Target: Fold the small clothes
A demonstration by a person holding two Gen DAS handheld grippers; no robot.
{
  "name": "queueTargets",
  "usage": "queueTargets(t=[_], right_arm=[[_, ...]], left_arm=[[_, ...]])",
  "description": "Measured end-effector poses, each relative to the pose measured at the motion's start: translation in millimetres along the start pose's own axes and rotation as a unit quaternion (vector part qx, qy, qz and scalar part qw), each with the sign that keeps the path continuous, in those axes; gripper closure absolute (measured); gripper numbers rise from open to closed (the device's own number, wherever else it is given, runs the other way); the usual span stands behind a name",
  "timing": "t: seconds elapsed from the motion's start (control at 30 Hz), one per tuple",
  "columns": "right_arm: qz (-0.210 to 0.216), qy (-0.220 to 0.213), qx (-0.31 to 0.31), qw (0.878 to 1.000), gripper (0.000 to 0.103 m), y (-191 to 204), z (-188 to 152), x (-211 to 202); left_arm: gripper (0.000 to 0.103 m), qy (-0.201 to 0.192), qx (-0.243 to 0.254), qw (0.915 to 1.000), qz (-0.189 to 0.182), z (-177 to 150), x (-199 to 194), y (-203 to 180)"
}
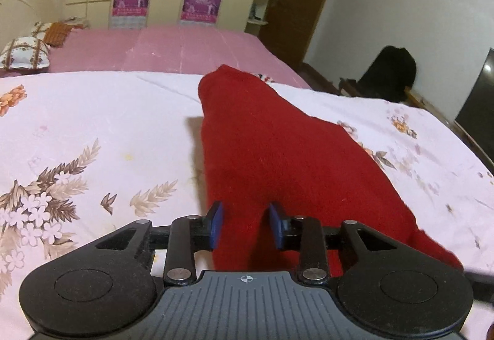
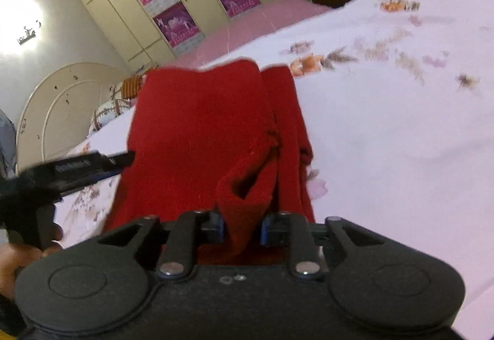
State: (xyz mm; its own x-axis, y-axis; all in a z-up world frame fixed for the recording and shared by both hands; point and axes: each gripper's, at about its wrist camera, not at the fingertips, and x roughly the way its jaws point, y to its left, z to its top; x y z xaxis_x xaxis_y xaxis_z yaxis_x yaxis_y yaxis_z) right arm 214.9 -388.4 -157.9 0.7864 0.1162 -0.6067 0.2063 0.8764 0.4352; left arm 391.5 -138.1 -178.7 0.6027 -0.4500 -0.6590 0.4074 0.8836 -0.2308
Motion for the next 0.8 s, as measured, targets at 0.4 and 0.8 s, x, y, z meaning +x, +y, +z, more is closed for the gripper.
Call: queueTargets(t=[0.4,0.8], right_arm=[[-0.004,-0.005,0.003,1.0,0.052,-10,75,70],[-0.016,-0.063,-0.075,0.995,0.093,9,73,50]], left_arm=[[0.039,0.005,-0.024,0.9996,0.011,11,10,12],[0.033,-0.01,-0.024,0.9995,-0.02,20,8,-8]])
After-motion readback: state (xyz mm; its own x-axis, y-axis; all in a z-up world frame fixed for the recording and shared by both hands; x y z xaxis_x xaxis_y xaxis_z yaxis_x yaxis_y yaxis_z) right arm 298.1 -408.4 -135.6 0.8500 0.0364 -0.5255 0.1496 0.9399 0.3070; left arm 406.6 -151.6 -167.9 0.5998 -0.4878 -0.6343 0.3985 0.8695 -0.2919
